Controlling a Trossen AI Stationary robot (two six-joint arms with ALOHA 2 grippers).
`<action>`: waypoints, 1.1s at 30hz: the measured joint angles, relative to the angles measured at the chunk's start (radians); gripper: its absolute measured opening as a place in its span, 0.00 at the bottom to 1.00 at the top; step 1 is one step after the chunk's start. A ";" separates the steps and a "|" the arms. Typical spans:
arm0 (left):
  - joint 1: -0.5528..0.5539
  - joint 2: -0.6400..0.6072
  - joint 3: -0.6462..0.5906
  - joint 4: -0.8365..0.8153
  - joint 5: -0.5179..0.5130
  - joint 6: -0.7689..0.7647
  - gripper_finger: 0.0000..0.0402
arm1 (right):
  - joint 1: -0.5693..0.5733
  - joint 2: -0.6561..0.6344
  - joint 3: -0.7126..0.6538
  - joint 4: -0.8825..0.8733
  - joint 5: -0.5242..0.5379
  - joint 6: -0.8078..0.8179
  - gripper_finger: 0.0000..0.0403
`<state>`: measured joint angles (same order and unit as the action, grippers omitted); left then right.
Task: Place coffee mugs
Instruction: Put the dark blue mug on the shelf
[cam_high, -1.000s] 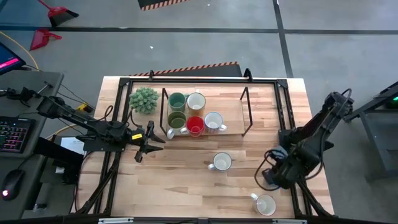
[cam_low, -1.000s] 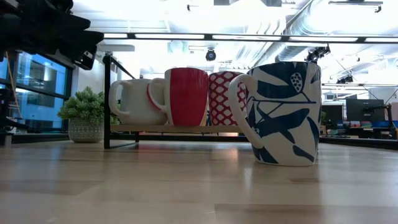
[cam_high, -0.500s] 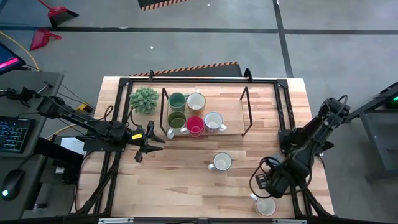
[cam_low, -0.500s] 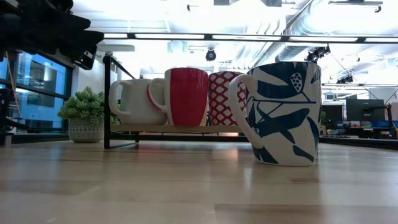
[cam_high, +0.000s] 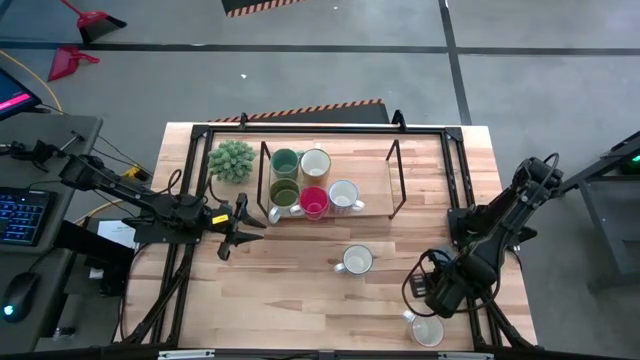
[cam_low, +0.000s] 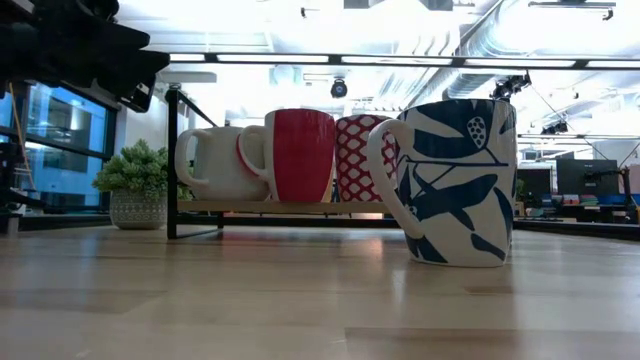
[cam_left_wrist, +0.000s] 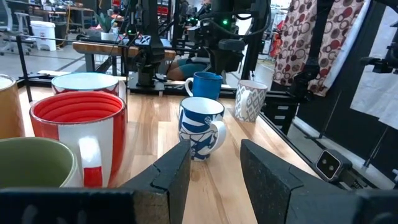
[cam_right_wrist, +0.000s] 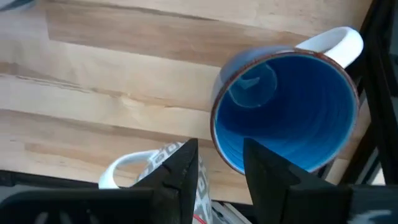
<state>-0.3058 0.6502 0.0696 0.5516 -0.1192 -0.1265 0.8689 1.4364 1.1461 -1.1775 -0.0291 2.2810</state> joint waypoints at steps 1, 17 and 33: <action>0.000 0.000 0.000 0.000 0.000 0.000 0.32 | -0.004 0.004 0.000 0.000 0.000 0.000 0.27; 0.000 0.000 0.000 -0.001 -0.002 0.000 0.32 | -0.054 0.127 0.000 0.012 -0.084 -0.011 0.27; 0.000 0.000 0.000 -0.001 -0.001 0.000 0.32 | -0.077 0.247 0.000 0.015 -0.088 -0.012 0.27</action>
<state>-0.3058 0.6505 0.0696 0.5503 -0.1204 -0.1265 0.7918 1.6836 1.1461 -1.1622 -0.1173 2.2692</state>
